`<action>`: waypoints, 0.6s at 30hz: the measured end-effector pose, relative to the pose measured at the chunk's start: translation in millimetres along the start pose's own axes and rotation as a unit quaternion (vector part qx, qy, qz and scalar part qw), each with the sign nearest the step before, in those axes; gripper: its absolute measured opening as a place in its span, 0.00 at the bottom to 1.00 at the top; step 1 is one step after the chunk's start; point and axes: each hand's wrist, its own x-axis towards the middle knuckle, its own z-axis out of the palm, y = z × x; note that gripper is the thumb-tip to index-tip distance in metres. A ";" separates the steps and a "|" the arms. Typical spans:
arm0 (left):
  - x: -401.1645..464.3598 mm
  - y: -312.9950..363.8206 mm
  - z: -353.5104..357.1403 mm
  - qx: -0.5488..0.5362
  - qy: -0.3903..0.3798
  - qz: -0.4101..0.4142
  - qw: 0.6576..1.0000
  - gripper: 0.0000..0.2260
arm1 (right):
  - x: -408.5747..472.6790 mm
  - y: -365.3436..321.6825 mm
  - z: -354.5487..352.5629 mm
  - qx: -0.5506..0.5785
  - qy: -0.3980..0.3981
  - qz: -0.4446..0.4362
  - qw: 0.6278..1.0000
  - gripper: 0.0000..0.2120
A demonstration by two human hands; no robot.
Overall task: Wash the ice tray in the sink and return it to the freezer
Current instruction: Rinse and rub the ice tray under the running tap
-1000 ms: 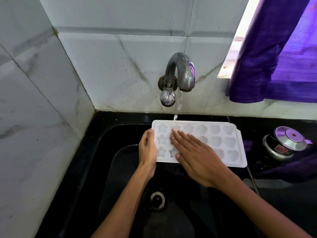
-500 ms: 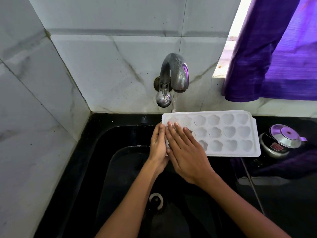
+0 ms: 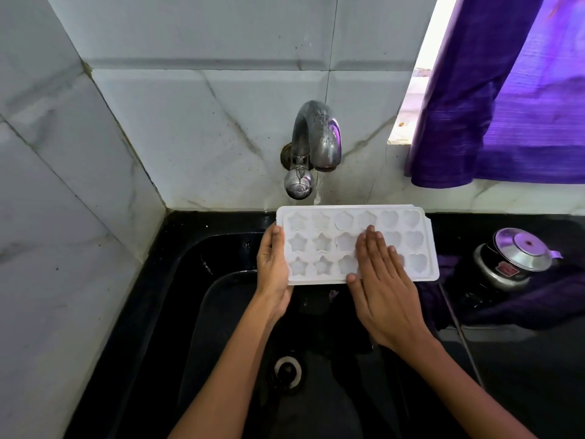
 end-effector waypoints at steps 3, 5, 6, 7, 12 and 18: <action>-2.6 4.3 -12.9 0.000 0.017 -0.005 1.000 0.13 | 8.2 -19.5 6.5 0.012 0.008 0.006 1.000 0.30; -3.9 5.6 -22.6 0.004 0.028 -0.008 1.000 0.16 | 15.0 -35.2 11.8 0.028 0.012 0.009 1.000 0.31; -5.2 5.8 -27.3 0.008 0.031 -0.008 0.999 0.17 | 19.0 -43.8 14.5 0.039 0.009 0.009 0.999 0.31; -6.5 5.1 -31.4 0.015 0.034 -0.008 0.999 0.17 | 23.4 -53.3 17.3 0.051 0.005 0.005 0.999 0.31; -17.4 -0.8 -50.7 0.038 0.019 -0.023 0.999 0.17 | 37.1 -103.7 26.8 0.042 -0.008 -0.080 0.996 0.28; -14.7 1.1 -62.3 -0.016 0.039 -0.082 0.996 0.21 | 30.5 -102.5 32.6 0.004 -0.060 -0.227 0.972 0.25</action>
